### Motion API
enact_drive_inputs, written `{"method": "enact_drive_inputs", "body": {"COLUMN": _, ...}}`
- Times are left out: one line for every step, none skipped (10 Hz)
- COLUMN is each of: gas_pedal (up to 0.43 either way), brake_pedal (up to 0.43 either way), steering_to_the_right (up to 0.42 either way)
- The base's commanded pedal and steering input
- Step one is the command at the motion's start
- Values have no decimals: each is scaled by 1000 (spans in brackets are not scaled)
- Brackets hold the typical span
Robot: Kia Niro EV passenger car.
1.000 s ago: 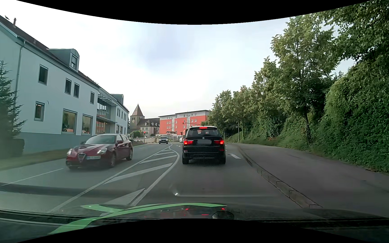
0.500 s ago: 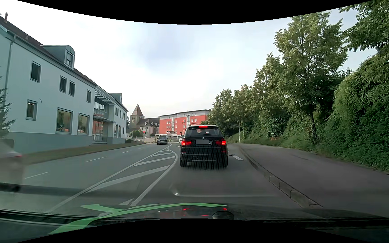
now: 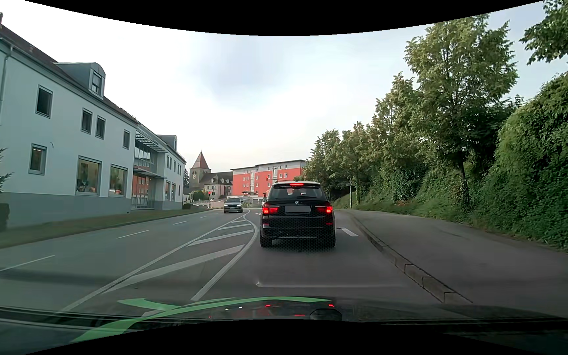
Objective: Follow the waypoints while adhering to traffic rules and regulations
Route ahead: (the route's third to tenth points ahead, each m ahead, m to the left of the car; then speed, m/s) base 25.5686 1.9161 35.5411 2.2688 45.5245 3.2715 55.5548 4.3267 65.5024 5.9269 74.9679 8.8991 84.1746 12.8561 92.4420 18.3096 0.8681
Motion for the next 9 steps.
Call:
{"method": "enact_drive_inputs", "body": {"gas_pedal": 0, "brake_pedal": 159, "steering_to_the_right": -4}}
{"method": "enact_drive_inputs", "body": {"gas_pedal": 0, "brake_pedal": 165, "steering_to_the_right": -4}}
{"method": "enact_drive_inputs", "body": {"gas_pedal": 0, "brake_pedal": 159, "steering_to_the_right": -5}}
{"method": "enact_drive_inputs", "body": {"gas_pedal": 0, "brake_pedal": 165, "steering_to_the_right": -4}}
{"method": "enact_drive_inputs", "body": {"gas_pedal": 0, "brake_pedal": 171, "steering_to_the_right": -5}}
{"method": "enact_drive_inputs", "body": {"gas_pedal": 0, "brake_pedal": 171, "steering_to_the_right": -5}}
{"method": "enact_drive_inputs", "body": {"gas_pedal": 0, "brake_pedal": 165, "steering_to_the_right": -5}}
{"method": "enact_drive_inputs", "body": {"gas_pedal": 0, "brake_pedal": 171, "steering_to_the_right": -5}}
{"method": "enact_drive_inputs", "body": {"gas_pedal": 0, "brake_pedal": 171, "steering_to_the_right": -4}}
